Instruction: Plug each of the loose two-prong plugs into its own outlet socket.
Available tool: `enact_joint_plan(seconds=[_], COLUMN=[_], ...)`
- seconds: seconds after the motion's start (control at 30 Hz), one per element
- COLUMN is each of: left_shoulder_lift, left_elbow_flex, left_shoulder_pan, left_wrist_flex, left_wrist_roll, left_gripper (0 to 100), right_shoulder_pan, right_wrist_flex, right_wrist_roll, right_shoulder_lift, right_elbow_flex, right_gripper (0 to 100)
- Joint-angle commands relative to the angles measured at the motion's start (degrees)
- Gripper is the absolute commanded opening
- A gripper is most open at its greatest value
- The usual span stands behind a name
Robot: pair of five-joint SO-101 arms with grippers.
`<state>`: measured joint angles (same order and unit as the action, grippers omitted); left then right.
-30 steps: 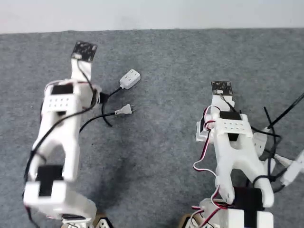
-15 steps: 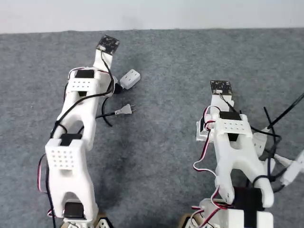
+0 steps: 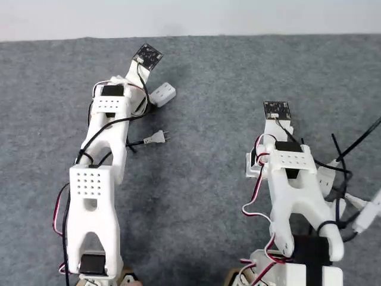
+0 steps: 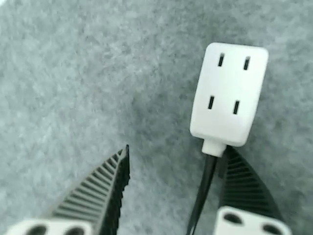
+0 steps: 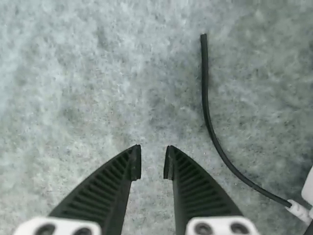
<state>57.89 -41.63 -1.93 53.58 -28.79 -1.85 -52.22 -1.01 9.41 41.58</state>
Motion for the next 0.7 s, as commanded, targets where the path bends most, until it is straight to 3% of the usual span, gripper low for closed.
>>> enact_joint_plan(seconds=[0.0, 0.27, 0.33, 0.47, 0.67], left_shoulder_lift=[1.93, 12.40, 15.12, 16.97, 16.53], left_elbow_flex=[-6.73, -12.70, -14.02, -18.59, -19.03], left_shoulder_pan=[0.09, 0.00, 0.00, 0.26, 0.00], left_wrist_flex=[-1.58, 0.09, 0.44, 2.64, 8.79], left_wrist_roll=[-1.14, -1.05, -1.05, -1.05, -1.05], left_gripper=[28, 27, 21, 0, 1], right_shoulder_pan=[0.57, 0.57, 0.66, 1.36, 1.27], right_wrist_flex=[0.92, 2.33, 2.51, 2.07, 2.07], right_wrist_roll=[-0.62, -0.62, -0.62, -0.62, -0.62], right_shoulder_lift=[0.13, -2.59, -2.95, -3.30, -3.30], right_elbow_flex=[-0.18, -0.70, -0.70, -1.23, -1.23], right_gripper=[7.6, 7.2, 7.2, 7.2, 7.2])
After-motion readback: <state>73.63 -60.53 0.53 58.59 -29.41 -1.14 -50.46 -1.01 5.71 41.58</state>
